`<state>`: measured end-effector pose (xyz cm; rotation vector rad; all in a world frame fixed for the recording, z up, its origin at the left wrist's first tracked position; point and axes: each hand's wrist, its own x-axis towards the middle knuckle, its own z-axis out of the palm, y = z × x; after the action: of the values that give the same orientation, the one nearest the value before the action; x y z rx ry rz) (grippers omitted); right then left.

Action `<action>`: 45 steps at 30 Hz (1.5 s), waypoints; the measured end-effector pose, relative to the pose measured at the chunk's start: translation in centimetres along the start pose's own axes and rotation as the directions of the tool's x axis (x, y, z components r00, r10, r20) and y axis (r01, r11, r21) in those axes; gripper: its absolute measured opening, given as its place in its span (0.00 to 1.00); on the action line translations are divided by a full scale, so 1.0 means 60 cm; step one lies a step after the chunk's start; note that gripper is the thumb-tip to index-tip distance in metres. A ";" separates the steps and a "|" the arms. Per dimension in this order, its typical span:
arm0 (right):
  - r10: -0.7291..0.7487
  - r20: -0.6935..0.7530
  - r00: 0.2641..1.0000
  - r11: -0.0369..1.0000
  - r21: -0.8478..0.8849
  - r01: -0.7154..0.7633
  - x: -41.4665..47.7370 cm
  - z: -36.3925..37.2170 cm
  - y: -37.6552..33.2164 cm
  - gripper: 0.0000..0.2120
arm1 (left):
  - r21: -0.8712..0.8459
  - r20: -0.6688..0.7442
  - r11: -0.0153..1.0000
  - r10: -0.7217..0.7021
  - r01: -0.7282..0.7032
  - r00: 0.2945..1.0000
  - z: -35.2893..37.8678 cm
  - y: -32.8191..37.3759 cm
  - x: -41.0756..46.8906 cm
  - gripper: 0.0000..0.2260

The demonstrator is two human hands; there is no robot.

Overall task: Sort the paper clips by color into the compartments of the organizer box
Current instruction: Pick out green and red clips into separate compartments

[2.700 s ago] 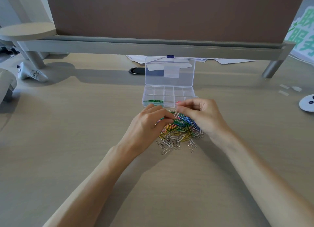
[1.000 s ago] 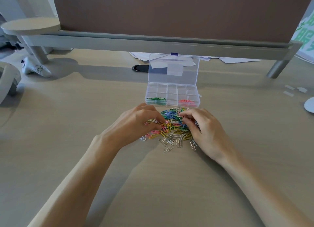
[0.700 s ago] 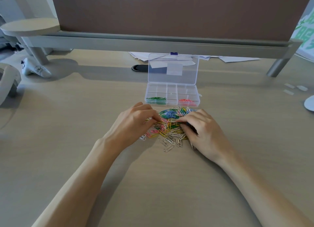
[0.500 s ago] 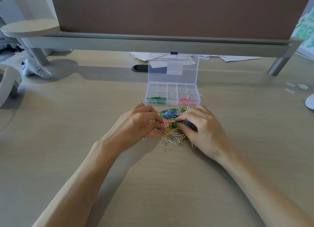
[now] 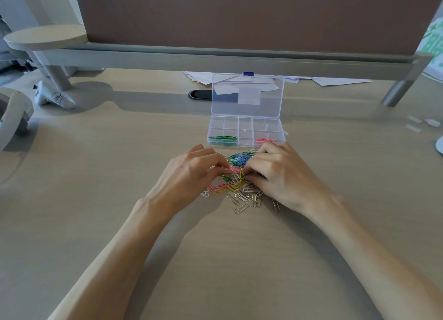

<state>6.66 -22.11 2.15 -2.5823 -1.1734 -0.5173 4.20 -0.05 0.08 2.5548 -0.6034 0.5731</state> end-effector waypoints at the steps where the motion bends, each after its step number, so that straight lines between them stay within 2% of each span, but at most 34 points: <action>1: 0.000 0.005 1.000 1.000 -0.004 0.000 0.000 -0.001 0.001 0.06 | 0.019 -0.004 1.000 -0.004 0.004 1.000 0.000 -0.001 -0.001 0.04; 7: 0.022 -0.018 1.000 0.999 0.025 -0.022 -0.001 0.000 0.010 0.05 | -0.029 0.093 0.999 0.049 -0.046 0.994 -0.009 0.000 -0.003 0.05; 9: 0.142 -0.065 0.988 0.974 0.187 -0.128 -0.005 -0.001 0.007 0.04 | -0.055 0.118 0.997 0.059 -0.053 0.991 -0.013 0.000 -0.005 0.05; 11: 0.322 -0.088 0.943 0.881 0.392 -0.265 -0.010 -0.005 0.007 0.05 | -0.051 0.119 0.997 0.063 -0.057 0.991 -0.015 -0.002 -0.007 0.05; 13: 0.446 -0.082 0.891 0.785 0.515 -0.345 -0.015 -0.007 0.008 0.04 | -0.031 0.125 0.998 0.055 -0.051 0.991 -0.016 -0.001 -0.007 0.06; 20: 0.623 -0.059 0.780 0.573 0.714 -0.403 -0.029 -0.002 0.001 0.03 | 0.039 0.111 0.997 0.055 -0.060 0.992 -0.008 0.016 0.000 0.03; 24: 0.649 -0.064 0.758 0.540 0.740 -0.400 -0.032 0.001 0.002 0.03 | 0.048 0.103 0.995 0.077 -0.082 0.992 -0.004 0.018 0.002 0.04; 29: 0.588 -0.078 0.805 0.617 0.687 -0.385 -0.035 0.005 -0.006 0.04 | 0.085 0.098 0.990 0.108 -0.116 0.989 -0.001 0.015 0.001 0.09; 31: 0.586 -0.074 0.807 0.603 0.705 -0.373 -0.036 0.006 -0.007 0.05 | 0.122 0.101 0.981 0.139 -0.151 0.985 -0.001 0.015 -0.001 0.12; 34: 0.602 -0.066 0.796 0.560 0.745 -0.362 -0.036 0.007 -0.004 0.07 | 0.186 0.101 0.967 0.159 -0.175 0.982 -0.003 0.016 -0.002 0.11; 41: 0.616 -0.065 0.785 0.549 0.750 -0.369 -0.037 0.008 -0.003 0.06 | 0.181 0.005 0.982 0.063 -0.063 0.998 0.001 0.019 0.002 0.07; 45: 0.597 -0.062 0.800 0.571 0.733 -0.369 -0.038 0.009 -0.001 0.05 | 0.220 -0.011 0.973 0.072 -0.068 0.997 -0.006 0.017 0.002 0.07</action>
<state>5.34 -23.39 0.70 -1.9191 -0.3608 -0.2508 3.67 -0.74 0.73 2.7393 -0.6581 0.7243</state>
